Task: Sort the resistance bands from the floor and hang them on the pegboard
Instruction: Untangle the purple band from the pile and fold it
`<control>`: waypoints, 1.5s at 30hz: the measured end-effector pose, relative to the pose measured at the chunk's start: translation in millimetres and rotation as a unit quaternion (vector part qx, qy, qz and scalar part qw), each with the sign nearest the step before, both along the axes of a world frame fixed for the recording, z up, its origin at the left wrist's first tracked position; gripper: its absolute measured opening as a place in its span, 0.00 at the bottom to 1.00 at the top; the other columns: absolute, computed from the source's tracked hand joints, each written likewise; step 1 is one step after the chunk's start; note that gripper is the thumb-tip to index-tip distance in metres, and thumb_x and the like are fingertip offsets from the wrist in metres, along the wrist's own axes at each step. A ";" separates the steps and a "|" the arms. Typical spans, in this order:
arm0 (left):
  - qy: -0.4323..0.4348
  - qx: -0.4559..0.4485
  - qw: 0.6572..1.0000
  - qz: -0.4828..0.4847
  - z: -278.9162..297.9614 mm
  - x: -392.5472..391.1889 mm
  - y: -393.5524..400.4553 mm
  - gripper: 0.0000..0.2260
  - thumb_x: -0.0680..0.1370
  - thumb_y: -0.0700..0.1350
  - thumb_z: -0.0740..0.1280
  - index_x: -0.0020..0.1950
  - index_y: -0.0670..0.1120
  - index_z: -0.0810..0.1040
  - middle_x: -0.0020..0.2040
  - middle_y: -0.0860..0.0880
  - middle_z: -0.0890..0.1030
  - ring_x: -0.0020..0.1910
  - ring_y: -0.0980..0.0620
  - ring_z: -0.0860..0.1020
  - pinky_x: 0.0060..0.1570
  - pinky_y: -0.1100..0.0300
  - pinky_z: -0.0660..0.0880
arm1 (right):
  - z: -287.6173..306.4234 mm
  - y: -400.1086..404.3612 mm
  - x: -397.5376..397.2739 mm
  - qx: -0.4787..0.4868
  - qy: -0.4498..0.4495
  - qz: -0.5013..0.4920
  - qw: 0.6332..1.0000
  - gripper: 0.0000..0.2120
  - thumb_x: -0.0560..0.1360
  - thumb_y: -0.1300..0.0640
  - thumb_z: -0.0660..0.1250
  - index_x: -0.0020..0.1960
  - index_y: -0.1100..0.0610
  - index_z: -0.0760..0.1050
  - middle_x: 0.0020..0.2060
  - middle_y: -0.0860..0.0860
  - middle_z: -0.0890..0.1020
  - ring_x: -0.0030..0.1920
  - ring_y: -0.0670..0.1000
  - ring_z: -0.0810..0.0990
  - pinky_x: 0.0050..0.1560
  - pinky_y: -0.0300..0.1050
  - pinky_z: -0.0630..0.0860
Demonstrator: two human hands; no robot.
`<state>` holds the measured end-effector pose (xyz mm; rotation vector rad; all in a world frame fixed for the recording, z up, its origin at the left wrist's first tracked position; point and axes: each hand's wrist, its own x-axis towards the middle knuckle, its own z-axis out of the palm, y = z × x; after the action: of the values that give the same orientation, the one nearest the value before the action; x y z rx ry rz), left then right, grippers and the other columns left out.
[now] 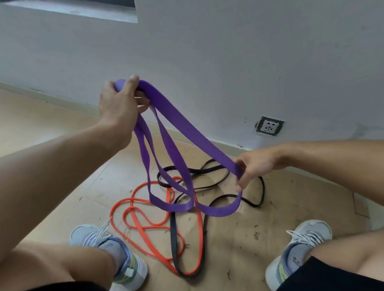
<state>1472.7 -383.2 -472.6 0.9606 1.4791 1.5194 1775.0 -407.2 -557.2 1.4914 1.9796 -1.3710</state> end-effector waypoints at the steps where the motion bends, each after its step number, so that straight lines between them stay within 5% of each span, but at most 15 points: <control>1: -0.005 -0.009 1.000 0.014 -2.5 -2.7 2.8 0.10 0.81 0.50 0.67 0.54 0.44 0.74 0.41 0.46 0.84 0.39 0.50 0.84 0.48 0.51 0.85 | -2.8 -0.7 1.2 0.009 -0.022 0.006 1.000 0.15 0.70 0.55 0.81 0.49 0.55 0.76 0.45 0.52 0.81 0.48 0.50 0.79 0.57 0.47 0.75; 6: -0.033 -0.054 0.996 0.065 -8.3 -12.5 12.7 0.08 0.82 0.50 0.66 0.54 0.47 0.73 0.41 0.48 0.84 0.39 0.50 0.85 0.49 0.52 0.85 | -18.4 -2.9 10.5 0.017 -0.047 0.010 0.999 0.18 0.67 0.65 0.81 0.49 0.55 0.77 0.44 0.53 0.85 0.45 0.51 0.82 0.47 0.43 0.76; 14: -0.012 -0.085 0.992 0.089 -17.4 -32.3 17.5 0.08 0.82 0.52 0.65 0.55 0.49 0.72 0.43 0.50 0.86 0.42 0.51 0.87 0.50 0.53 0.84 | -10.2 11.1 20.8 0.199 -0.064 -0.115 0.971 0.14 0.68 0.56 0.82 0.41 0.52 0.76 0.36 0.48 0.80 0.37 0.48 0.77 0.34 0.40 0.68; 20: 0.018 -0.081 0.995 0.047 -22.7 -30.4 13.5 0.08 0.82 0.52 0.64 0.55 0.48 0.73 0.43 0.49 0.84 0.41 0.49 0.86 0.51 0.51 0.84 | -5.0 23.0 35.5 0.275 -0.116 -0.252 0.921 0.08 0.78 0.68 0.61 0.54 0.58 0.70 0.44 0.59 0.81 0.34 0.57 0.86 0.29 0.47 0.81; 22: 0.009 -0.070 0.997 0.020 -21.5 -23.8 12.1 0.07 0.81 0.50 0.65 0.53 0.48 0.73 0.44 0.48 0.83 0.39 0.48 0.85 0.52 0.48 0.84 | -3.4 23.6 38.4 0.256 -0.114 -0.270 0.921 0.07 0.80 0.69 0.59 0.55 0.61 0.71 0.45 0.60 0.81 0.36 0.61 0.87 0.38 0.54 0.85; 26: -0.002 -0.043 0.999 -0.016 -18.0 -9.0 7.0 0.03 0.79 0.46 0.65 0.50 0.47 0.73 0.43 0.47 0.83 0.39 0.48 0.84 0.53 0.47 0.84 | -8.2 28.3 47.1 0.230 -0.172 -0.232 0.929 0.09 0.74 0.72 0.66 0.53 0.67 0.79 0.46 0.63 0.86 0.43 0.62 0.88 0.49 0.59 0.85; 30: -0.012 -0.030 0.999 -0.036 -13.1 -4.3 1.4 0.04 0.77 0.45 0.65 0.50 0.45 0.74 0.42 0.46 0.83 0.38 0.47 0.84 0.53 0.46 0.83 | -10.5 21.0 48.9 0.176 -0.206 -0.187 0.944 0.05 0.80 0.62 0.67 0.52 0.63 0.78 0.44 0.60 0.84 0.42 0.60 0.87 0.32 0.51 0.84; 33: -0.001 -0.014 0.997 -0.078 -7.8 1.6 -7.5 0.02 0.80 0.42 0.65 0.50 0.44 0.74 0.41 0.45 0.83 0.39 0.47 0.84 0.54 0.47 0.83 | -13.7 16.2 48.6 0.098 -0.286 -0.099 0.948 0.18 0.76 0.51 0.75 0.58 0.62 0.80 0.46 0.57 0.83 0.45 0.55 0.85 0.34 0.48 0.84; 37: 0.028 0.018 0.980 -0.194 3.8 16.0 -23.0 0.03 0.80 0.42 0.66 0.48 0.44 0.74 0.42 0.43 0.83 0.41 0.45 0.84 0.54 0.49 0.82 | -10.9 10.6 36.6 0.069 -0.363 0.042 0.928 0.37 0.72 0.41 0.77 0.73 0.59 0.73 0.66 0.56 0.80 0.59 0.57 0.82 0.49 0.48 0.83; 40: 0.102 0.023 0.953 -0.283 10.2 25.3 -33.1 0.04 0.82 0.44 0.66 0.50 0.44 0.74 0.47 0.41 0.85 0.47 0.44 0.86 0.54 0.53 0.82 | 2.3 8.9 14.8 0.143 -0.202 0.015 0.969 0.47 0.71 0.40 0.78 0.82 0.54 0.60 0.75 0.53 0.72 0.71 0.55 0.75 0.66 0.42 0.71; 43: 0.163 0.029 0.928 -0.333 15.7 35.2 -40.5 0.07 0.81 0.45 0.69 0.50 0.43 0.74 0.47 0.43 0.86 0.47 0.47 0.87 0.53 0.55 0.82 | 30.3 3.6 -17.5 0.185 0.048 -0.053 0.980 0.51 0.68 0.42 0.81 0.83 0.44 0.56 0.77 0.46 0.70 0.72 0.48 0.73 0.69 0.41 0.69; 45: 0.193 0.033 0.918 -0.345 19.8 39.1 -42.5 0.08 0.80 0.47 0.70 0.50 0.44 0.74 0.46 0.44 0.86 0.46 0.48 0.87 0.53 0.55 0.82 | 46.3 -2.4 -37.2 0.186 0.137 -0.064 0.971 0.48 0.67 0.43 0.82 0.81 0.41 0.61 0.75 0.43 0.72 0.71 0.45 0.73 0.71 0.44 0.69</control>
<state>1511.8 -425.7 -452.7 1.6812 1.1431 0.8913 1737.8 -409.6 -510.8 1.6884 2.4622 -1.3756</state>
